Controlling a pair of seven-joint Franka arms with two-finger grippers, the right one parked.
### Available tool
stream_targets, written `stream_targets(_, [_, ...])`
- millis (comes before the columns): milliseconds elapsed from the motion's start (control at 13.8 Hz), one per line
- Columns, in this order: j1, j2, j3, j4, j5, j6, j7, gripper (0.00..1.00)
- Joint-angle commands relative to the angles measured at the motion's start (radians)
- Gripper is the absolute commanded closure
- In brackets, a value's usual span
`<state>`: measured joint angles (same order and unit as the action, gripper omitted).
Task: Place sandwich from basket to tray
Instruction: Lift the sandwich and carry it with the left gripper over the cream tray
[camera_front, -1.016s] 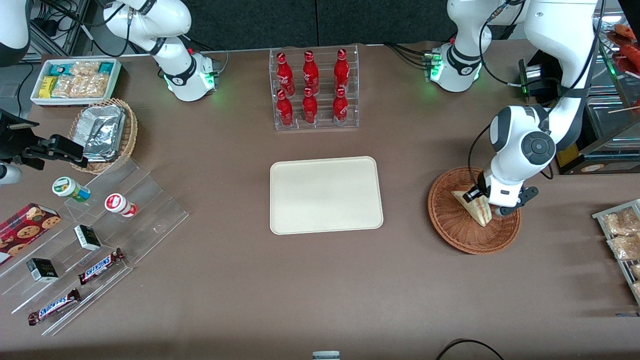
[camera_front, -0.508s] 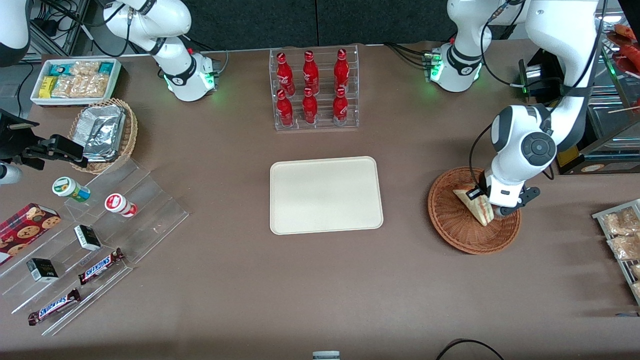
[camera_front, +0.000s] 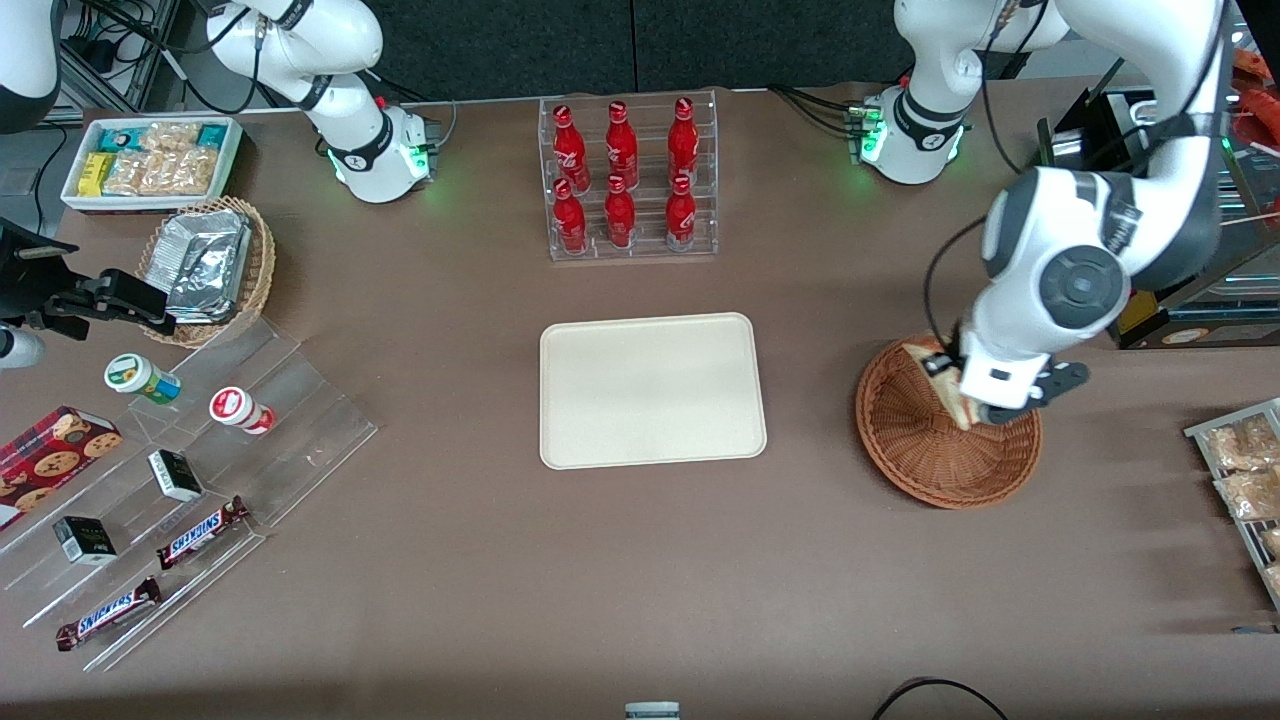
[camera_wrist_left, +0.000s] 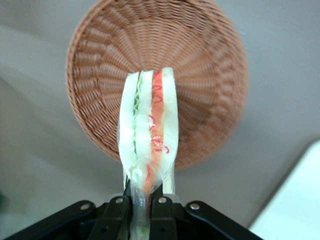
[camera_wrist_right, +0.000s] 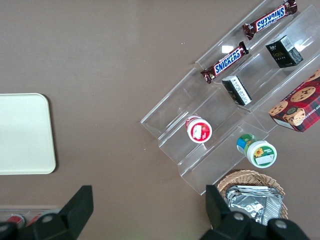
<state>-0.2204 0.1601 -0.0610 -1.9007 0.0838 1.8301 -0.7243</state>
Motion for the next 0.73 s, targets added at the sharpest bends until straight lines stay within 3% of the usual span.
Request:
stream_targets(0, [-0.120,0.033,0.001,0.075,0.001,-0.064,-0.061,1.00])
stream_targets(290, [-0.267,0.116,0.001,0.188,-0.085,-0.032,-0.107,1.00])
stream_targets(653, [-0.431,0.306,0.001,0.333,-0.114,0.093,-0.141,1.00])
